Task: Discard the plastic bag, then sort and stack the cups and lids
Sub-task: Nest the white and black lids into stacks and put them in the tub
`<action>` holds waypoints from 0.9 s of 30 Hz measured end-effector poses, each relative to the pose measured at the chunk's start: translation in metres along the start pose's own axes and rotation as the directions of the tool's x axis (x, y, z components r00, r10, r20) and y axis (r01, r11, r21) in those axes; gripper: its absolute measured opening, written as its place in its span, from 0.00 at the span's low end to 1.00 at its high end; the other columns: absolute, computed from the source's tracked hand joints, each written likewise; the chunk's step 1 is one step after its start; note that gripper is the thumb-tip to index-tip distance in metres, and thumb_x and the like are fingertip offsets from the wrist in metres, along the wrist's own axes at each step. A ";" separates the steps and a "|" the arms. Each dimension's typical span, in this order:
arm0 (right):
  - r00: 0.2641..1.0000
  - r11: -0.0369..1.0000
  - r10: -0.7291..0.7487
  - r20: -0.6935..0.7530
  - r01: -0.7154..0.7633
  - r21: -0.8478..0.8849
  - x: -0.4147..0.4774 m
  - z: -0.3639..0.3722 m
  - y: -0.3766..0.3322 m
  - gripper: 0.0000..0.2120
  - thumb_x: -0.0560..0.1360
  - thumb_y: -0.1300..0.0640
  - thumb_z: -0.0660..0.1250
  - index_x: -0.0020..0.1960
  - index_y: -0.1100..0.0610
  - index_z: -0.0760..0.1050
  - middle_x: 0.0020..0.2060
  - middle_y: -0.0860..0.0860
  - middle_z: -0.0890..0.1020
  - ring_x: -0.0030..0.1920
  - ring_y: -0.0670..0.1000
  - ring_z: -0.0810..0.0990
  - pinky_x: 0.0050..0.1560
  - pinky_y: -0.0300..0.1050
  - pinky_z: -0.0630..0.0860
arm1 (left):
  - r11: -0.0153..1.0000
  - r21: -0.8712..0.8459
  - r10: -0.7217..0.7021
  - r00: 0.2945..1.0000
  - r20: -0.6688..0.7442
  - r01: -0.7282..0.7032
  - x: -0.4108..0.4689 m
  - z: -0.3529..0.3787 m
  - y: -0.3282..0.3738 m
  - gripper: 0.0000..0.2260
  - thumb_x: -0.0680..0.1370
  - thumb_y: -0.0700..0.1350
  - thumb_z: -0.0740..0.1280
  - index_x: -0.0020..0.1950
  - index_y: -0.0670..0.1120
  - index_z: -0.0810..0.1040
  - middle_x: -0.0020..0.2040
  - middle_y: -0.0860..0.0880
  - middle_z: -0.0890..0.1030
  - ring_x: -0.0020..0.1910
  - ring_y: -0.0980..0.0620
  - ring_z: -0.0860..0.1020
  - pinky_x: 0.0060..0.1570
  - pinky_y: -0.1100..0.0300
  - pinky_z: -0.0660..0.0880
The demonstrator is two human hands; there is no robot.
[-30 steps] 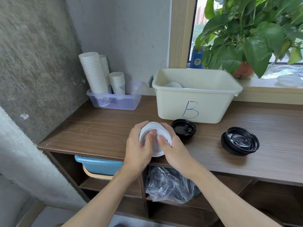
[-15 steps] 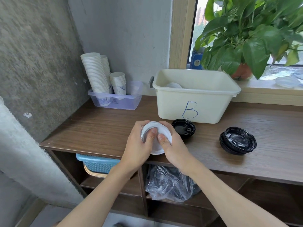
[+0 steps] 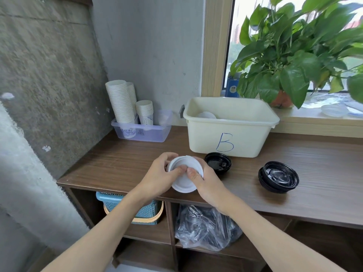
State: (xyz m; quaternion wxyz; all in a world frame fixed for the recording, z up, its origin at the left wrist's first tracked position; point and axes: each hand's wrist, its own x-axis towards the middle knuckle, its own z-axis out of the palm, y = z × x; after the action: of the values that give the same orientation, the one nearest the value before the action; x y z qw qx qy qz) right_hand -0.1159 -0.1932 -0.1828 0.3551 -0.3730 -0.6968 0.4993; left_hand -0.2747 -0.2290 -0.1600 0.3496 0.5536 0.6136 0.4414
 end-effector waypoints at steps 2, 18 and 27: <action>1.000 1.000 -0.012 0.021 0.012 0.002 0.001 -0.006 -0.009 0.13 0.81 0.55 0.59 0.64 0.47 0.68 0.57 0.46 0.78 0.57 0.40 0.76 0.57 0.33 0.71 | 0.999 -0.042 0.026 1.000 0.002 -0.026 0.002 -0.001 0.008 0.15 0.74 0.50 0.73 0.60 0.51 0.77 0.54 0.49 0.82 0.53 0.52 0.80 0.49 0.62 0.77; 0.895 0.827 -0.444 -0.051 0.386 -0.409 0.005 -0.084 -0.102 0.53 0.62 0.51 0.81 0.68 0.26 0.46 0.68 0.37 0.64 0.67 0.42 0.68 0.67 0.49 0.70 | 0.945 -0.328 0.009 0.997 0.078 0.017 0.034 0.001 0.138 0.13 0.78 0.46 0.68 0.59 0.41 0.79 0.54 0.41 0.84 0.49 0.45 0.83 0.42 0.55 0.79; 0.858 0.812 -0.468 -0.210 0.323 -0.487 0.054 -0.133 -0.122 0.39 0.60 0.49 0.80 0.63 0.40 0.60 0.50 0.42 0.76 0.49 0.49 0.77 0.52 0.53 0.76 | 0.956 -0.286 -0.004 0.977 0.213 0.067 0.094 0.017 0.190 0.13 0.79 0.49 0.66 0.59 0.43 0.80 0.47 0.44 0.86 0.44 0.45 0.85 0.50 0.48 0.82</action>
State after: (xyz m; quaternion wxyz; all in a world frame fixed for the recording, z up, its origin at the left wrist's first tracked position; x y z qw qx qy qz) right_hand -0.0458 -0.1163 -0.0259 0.4681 -0.3630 -0.7859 0.1774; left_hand -0.2018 -0.1340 0.0155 0.4982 0.5283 0.5113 0.4595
